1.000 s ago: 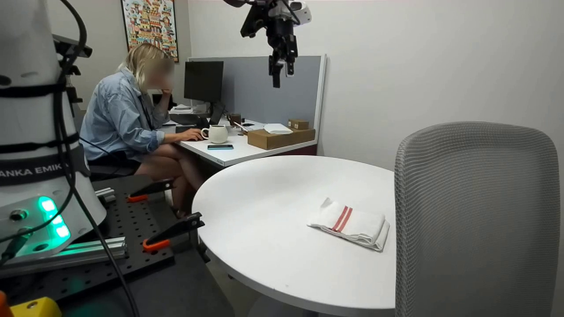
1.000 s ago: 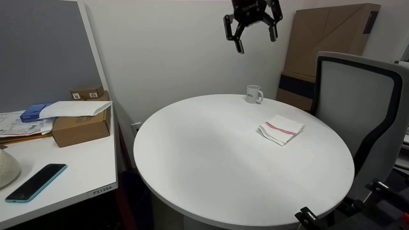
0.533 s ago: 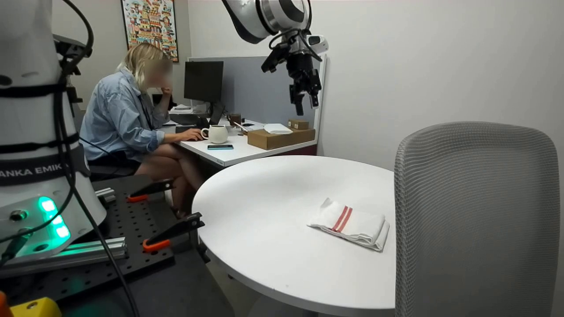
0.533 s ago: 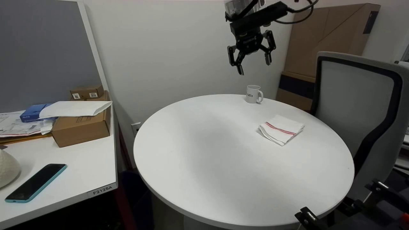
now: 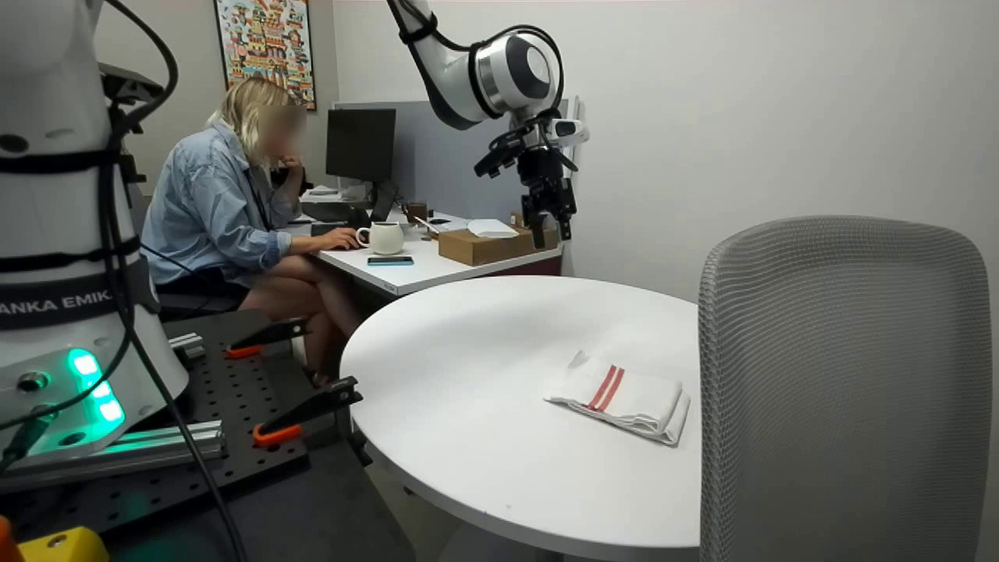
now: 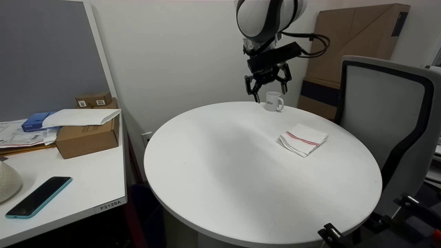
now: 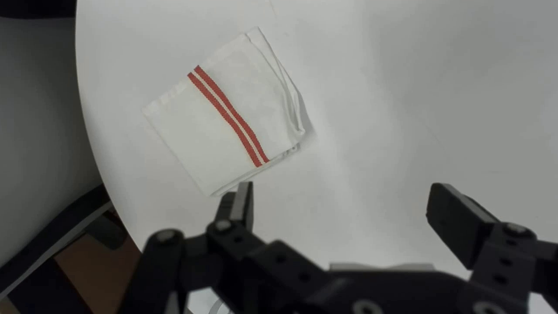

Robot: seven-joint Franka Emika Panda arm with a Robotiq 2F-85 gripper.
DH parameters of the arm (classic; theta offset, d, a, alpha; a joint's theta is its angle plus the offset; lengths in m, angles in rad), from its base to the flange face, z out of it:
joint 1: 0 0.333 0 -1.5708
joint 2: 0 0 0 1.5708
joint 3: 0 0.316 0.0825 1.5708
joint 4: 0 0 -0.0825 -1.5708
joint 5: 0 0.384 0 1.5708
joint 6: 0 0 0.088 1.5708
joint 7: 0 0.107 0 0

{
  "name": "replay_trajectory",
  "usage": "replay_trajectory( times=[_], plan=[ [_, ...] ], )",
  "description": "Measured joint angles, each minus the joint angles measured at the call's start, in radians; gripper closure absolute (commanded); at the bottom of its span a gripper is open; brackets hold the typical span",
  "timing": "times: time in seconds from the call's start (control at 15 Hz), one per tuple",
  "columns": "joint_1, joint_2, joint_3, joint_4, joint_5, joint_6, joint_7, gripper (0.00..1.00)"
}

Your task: Put the tea towel on the back of the chair

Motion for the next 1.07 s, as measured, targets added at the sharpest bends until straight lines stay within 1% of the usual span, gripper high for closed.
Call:
replay_trajectory(
  times=[0.47, 1.07],
  plan=[
    [0.045, 0.127, -0.082, 0.050, -0.003, 0.067, 0.000, 0.00],
    [0.049, 0.248, -0.150, 0.079, 0.007, 0.137, 0.000, 0.00]
  ],
)
